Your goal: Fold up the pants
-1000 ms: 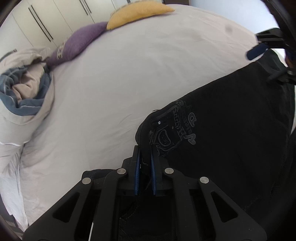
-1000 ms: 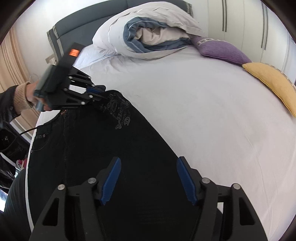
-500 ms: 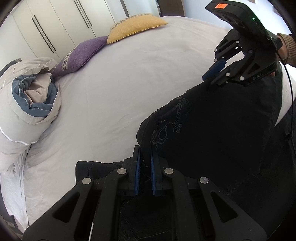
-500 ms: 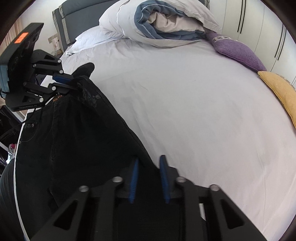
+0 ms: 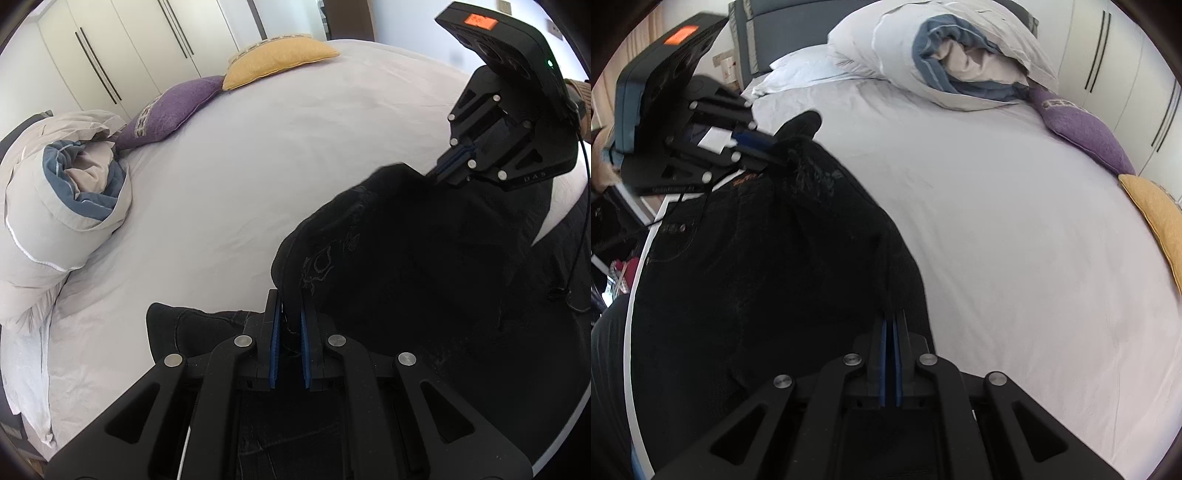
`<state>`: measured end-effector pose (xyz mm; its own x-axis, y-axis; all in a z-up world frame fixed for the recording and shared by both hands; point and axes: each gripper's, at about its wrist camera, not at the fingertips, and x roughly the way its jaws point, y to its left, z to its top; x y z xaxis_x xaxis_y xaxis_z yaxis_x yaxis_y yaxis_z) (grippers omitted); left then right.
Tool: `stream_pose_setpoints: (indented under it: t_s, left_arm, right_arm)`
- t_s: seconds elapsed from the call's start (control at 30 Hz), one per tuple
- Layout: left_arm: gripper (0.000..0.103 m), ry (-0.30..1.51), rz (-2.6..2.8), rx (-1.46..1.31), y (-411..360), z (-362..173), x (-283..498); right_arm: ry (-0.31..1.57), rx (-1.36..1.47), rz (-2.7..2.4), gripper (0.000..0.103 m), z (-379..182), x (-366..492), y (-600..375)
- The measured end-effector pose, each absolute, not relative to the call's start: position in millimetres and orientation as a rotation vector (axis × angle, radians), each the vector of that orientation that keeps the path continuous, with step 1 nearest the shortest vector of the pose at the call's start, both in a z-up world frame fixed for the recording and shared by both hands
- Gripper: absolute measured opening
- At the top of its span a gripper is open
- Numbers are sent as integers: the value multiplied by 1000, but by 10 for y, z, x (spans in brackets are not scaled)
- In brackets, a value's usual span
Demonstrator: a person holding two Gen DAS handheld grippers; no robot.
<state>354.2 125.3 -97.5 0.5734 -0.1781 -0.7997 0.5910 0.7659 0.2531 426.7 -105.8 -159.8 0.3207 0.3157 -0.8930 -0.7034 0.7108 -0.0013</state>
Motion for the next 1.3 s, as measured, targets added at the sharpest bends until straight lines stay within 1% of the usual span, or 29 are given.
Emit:
stream_pose_setpoints:
  t_s: [0.1,0.23,0.43,0.6,0.8,1.1,1.3]
  left_arm:
    - [8,848,-470,527,1322,-970,3408]
    - [8,845,-454,584,1351,-1051,3127]
    - [8,831,-407,645,1473,-1189,2569]
    - [8,832,-378,750,1537,-1440,2015]
    - [8,862,-335,811,1617,-1828,1495]
    - [8,860,-289,762,1738,-2004,1039]
    - [8,857,-290,743,1874,-2011,831]
  right_arm:
    - [1041,-451,712,4,-1565,4058,-974]
    - [1013,-529,717,4,-1485,3691,-832]
    - [966,-639,755,3,-1410,3065,-574]
    - [939,-799,783,3,-1515,2529,-276]
    - [940,-948,826,3,-1752,2036,60]
    - [934,-1044,840,3,-1831,1631,250]
    - [941,-1056,866,3,-1873,1439,395]
